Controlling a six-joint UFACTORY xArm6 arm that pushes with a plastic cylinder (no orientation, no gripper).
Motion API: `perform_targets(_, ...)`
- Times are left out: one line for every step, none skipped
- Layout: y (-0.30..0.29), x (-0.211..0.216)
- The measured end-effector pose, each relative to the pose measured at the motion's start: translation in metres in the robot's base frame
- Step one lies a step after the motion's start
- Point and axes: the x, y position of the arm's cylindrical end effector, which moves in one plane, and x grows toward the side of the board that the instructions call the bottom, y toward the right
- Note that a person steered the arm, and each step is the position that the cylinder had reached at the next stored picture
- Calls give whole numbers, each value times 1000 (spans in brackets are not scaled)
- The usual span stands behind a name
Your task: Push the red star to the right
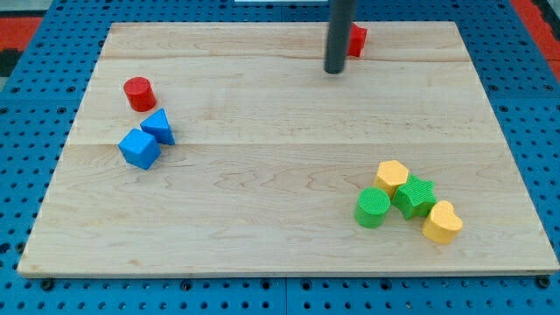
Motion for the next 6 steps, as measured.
perform_targets(-4,-32)
perform_targets(20,-43)
perform_targets(40,-49)
perform_targets(57,-48)
perform_targets(63,-43)
perform_targets(41,-22)
